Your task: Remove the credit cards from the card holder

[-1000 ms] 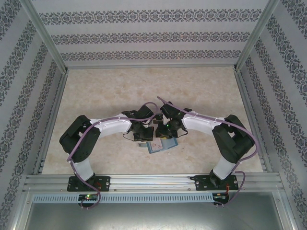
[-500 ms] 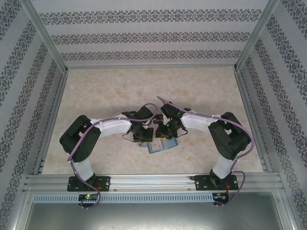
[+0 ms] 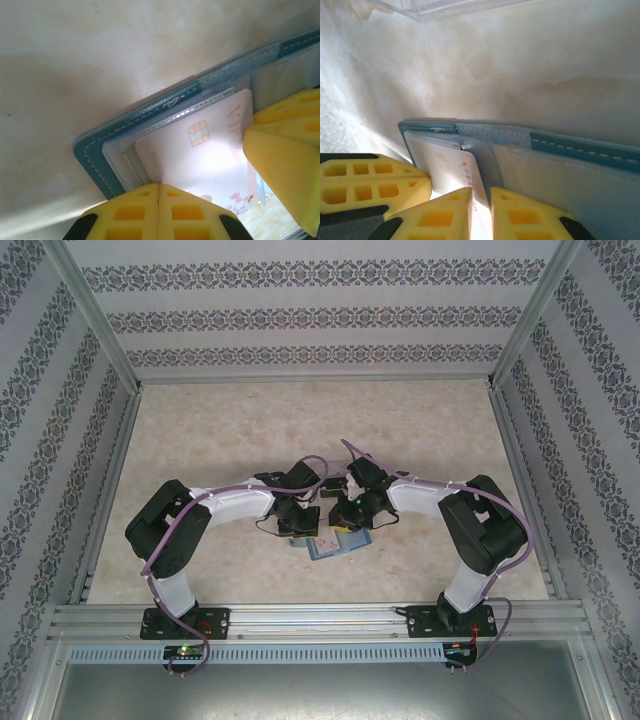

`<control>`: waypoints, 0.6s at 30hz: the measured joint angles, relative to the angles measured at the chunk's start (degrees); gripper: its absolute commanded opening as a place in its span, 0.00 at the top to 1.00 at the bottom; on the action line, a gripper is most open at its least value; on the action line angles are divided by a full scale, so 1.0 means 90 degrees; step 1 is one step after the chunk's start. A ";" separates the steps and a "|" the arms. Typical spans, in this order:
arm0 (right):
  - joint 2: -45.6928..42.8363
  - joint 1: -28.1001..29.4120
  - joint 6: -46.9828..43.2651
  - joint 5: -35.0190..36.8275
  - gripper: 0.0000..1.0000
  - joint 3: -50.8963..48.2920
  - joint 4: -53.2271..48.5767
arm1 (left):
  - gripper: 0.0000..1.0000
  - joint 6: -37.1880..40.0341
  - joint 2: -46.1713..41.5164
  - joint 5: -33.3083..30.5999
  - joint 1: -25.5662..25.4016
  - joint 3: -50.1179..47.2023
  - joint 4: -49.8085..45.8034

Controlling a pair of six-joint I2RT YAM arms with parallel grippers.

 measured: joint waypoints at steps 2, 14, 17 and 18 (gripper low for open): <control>-0.0024 -0.0036 0.0051 -0.0068 0.86 -0.0070 0.0119 | 1.00 0.0000 0.0007 0.0000 0.0000 0.0007 -0.0010; -0.0044 -0.0209 0.0270 -0.0512 0.85 -0.0379 0.0702 | 1.00 -0.0002 0.0012 0.0000 0.0000 0.0010 -0.0015; -0.0039 -0.0211 0.0289 -0.0571 0.86 -0.0415 0.0823 | 1.00 -0.0002 0.0012 0.0000 0.0000 0.0010 -0.0015; -0.0039 -0.0211 0.0291 -0.0576 0.87 -0.0435 0.0860 | 1.00 -0.0002 0.0012 -0.0002 0.0000 0.0010 -0.0017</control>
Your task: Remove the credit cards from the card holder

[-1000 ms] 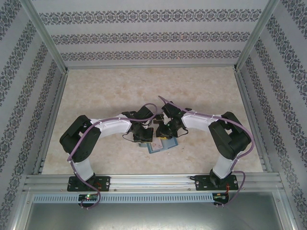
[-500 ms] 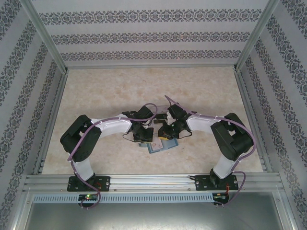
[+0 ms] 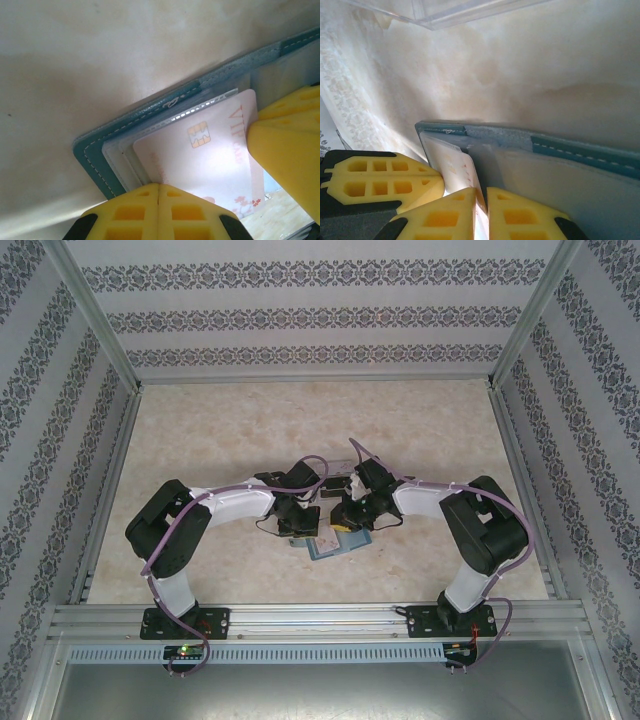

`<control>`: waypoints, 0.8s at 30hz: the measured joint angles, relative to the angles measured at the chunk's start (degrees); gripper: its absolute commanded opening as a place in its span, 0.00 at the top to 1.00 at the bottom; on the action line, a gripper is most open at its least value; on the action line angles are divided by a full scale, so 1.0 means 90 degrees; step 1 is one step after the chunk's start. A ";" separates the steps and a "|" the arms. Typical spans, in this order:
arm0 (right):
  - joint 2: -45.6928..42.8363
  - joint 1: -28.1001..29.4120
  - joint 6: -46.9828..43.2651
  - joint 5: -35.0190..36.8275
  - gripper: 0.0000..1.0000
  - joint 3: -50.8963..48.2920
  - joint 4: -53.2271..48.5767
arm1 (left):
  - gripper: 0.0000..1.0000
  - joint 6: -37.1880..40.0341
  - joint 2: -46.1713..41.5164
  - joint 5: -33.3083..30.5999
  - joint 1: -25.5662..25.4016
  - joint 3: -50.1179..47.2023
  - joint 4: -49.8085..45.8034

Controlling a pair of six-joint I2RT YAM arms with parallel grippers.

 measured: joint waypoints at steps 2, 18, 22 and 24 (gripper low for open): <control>0.0002 -0.0024 0.0017 -0.0029 0.88 -0.0017 0.0034 | 1.00 0.0000 0.0000 0.0002 0.0000 0.0000 0.0000; -0.0282 -0.0165 -0.0189 -0.0044 0.96 -0.0019 -0.0170 | 1.00 0.0002 0.0000 -0.0002 0.0000 0.0000 0.0019; -0.0340 -0.0279 -0.0318 0.0005 0.97 -0.0019 -0.0304 | 1.00 0.0002 0.0000 -0.0002 0.0000 0.0000 0.0019; -0.0386 -0.0321 -0.0372 0.0058 0.97 -0.0019 -0.0401 | 1.00 0.0005 0.0000 -0.0002 0.0000 0.0000 0.0017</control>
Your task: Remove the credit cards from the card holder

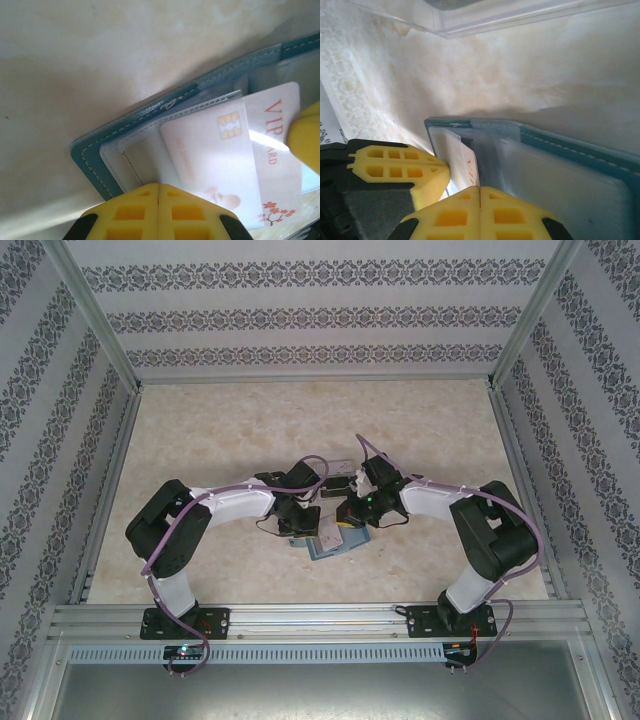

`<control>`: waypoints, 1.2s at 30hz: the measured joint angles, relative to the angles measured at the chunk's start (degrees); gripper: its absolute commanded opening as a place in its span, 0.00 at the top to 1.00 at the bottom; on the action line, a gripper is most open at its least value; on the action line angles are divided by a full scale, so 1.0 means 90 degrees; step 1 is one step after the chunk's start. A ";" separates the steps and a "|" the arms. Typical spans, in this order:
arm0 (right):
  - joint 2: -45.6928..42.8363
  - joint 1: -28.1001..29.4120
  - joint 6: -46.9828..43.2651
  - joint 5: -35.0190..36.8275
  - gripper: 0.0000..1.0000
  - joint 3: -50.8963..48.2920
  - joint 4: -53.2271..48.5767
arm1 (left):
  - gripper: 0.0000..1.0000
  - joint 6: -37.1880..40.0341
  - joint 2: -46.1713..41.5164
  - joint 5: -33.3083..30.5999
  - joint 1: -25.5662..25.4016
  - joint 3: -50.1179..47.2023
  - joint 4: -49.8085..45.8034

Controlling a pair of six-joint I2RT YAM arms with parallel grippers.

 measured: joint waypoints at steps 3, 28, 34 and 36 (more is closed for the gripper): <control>-0.0092 -0.0041 -0.0138 0.0104 0.97 0.0012 -0.0165 | 1.00 0.0019 0.0000 0.0000 0.0000 0.0000 0.0000; -0.0658 -0.0046 -0.1574 0.1666 0.98 0.0748 -0.1817 | 1.00 0.0221 0.0032 -0.0231 -0.0032 0.0155 -0.0194; -0.0811 0.0131 -0.1477 0.1668 0.98 0.0673 -0.1722 | 0.99 0.0231 0.0027 -0.0253 -0.0032 0.0155 -0.0214; -0.0867 0.0214 -0.1469 0.1668 0.98 0.0648 -0.1719 | 0.98 0.0231 0.0024 -0.0260 -0.0032 0.0155 -0.0216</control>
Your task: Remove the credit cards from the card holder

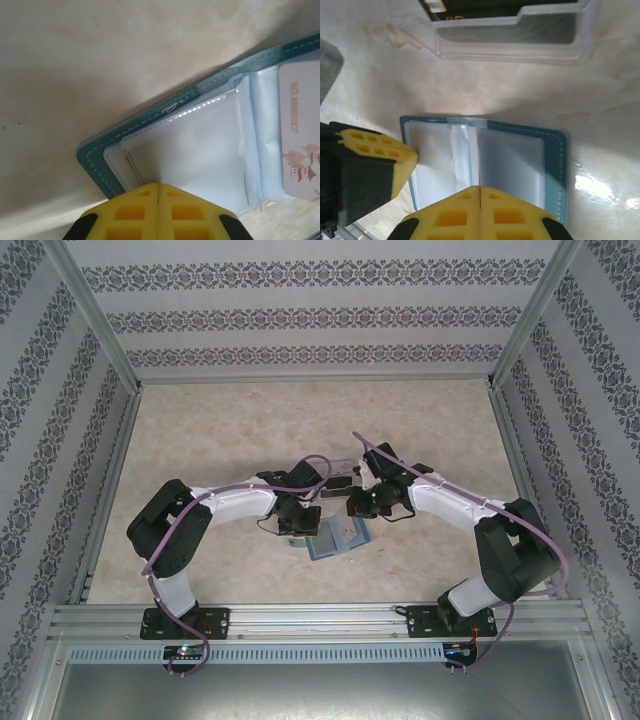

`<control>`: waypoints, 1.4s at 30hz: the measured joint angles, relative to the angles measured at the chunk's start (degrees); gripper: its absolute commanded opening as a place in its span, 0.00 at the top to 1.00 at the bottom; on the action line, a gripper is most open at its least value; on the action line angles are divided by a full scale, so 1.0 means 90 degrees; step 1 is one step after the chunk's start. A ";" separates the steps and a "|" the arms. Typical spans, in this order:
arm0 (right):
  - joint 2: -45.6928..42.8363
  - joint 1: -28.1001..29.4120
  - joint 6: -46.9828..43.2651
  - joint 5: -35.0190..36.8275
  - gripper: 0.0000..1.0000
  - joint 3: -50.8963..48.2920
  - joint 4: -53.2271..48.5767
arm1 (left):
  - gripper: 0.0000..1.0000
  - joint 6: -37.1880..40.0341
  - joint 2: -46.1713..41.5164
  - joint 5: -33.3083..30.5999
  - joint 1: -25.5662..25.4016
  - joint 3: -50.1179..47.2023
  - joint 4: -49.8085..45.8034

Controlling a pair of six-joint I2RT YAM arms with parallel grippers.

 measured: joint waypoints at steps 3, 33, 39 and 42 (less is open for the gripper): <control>-0.0053 0.0085 0.0022 0.0005 0.98 -0.0022 0.0019 | 0.98 0.0000 -0.0012 -0.0007 0.0000 0.0000 -0.0017; 0.0401 0.0797 -0.0969 0.0923 0.97 0.0733 -0.0508 | 0.87 -0.0005 -0.0260 -0.0097 0.0002 -0.0002 -0.0117; 0.0454 0.0896 -0.1056 0.1127 0.96 0.0789 -0.0636 | 0.87 -0.0005 -0.0265 -0.0141 0.0002 -0.0007 -0.0117; 0.0573 0.1010 -0.1054 0.1190 0.95 0.0789 -0.0634 | 0.87 -0.0005 -0.0265 -0.0146 0.0002 -0.0007 -0.0119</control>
